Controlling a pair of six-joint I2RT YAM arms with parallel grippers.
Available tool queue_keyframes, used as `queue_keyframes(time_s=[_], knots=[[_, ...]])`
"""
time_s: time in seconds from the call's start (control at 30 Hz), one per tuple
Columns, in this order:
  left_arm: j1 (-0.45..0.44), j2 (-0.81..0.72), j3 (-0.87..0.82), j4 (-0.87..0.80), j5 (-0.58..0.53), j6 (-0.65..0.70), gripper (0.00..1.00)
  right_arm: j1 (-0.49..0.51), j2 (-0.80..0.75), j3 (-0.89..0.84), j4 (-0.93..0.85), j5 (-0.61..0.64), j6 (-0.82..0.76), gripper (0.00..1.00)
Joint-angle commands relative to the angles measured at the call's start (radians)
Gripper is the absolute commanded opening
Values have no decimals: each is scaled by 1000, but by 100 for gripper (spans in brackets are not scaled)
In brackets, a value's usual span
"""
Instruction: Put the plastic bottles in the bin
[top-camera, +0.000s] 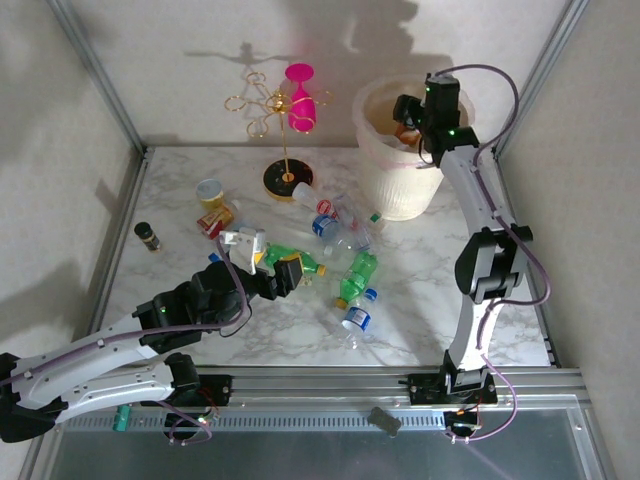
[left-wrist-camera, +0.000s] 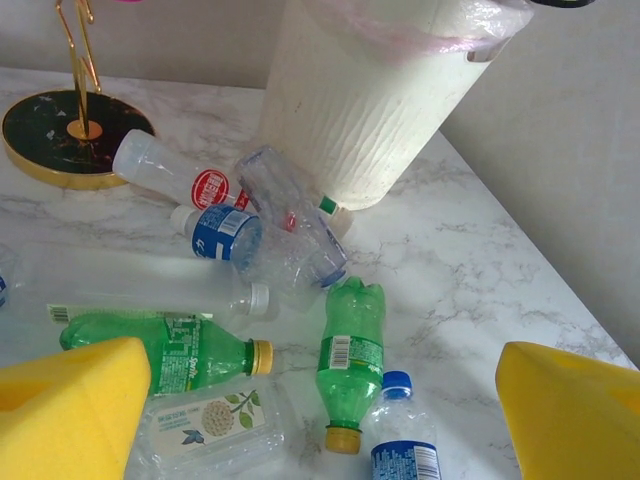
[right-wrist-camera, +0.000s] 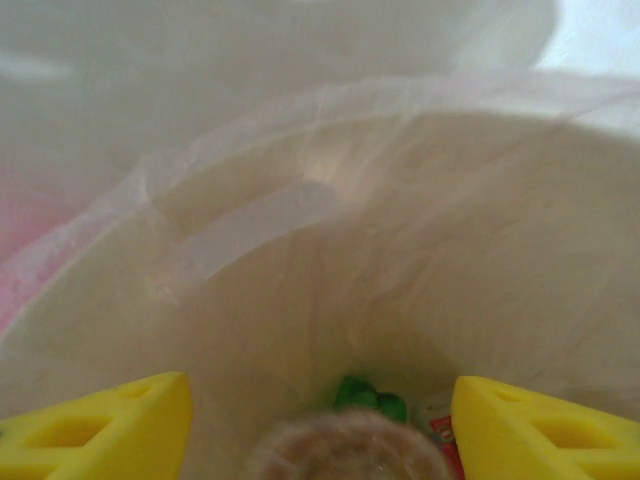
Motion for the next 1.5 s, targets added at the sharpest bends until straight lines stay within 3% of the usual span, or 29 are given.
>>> queue_keyframes(time_s=[0.0,0.23,0.6,0.73,0.9,1.03,1.17,1.33,1.47], knots=[[10,-15,27,-33,9,-3,90,-3,48,71,-29,-43,31,75],[9,-14,39,-56,18,-14,90,-3,64,150,-78,-43,10,86],[10,-28,52,-96,14,-1,91,16,-170,72,-56,11,-39,87],[10,-29,59,-132,-28,-45,91,100,-334,-104,0,33,-49,84],[9,-30,54,-177,-67,-107,91,317,-540,-383,42,103,-80,84],[9,-46,41,-200,-118,-138,92,413,-682,-603,-11,53,92,80],[10,-84,23,-197,-160,-152,93,487,-817,-865,-45,5,377,79],[11,-102,8,-176,-201,-149,94,548,-827,-1011,-301,52,753,75],[11,-85,9,-171,-192,-143,94,610,-857,-1105,-381,93,851,78]])
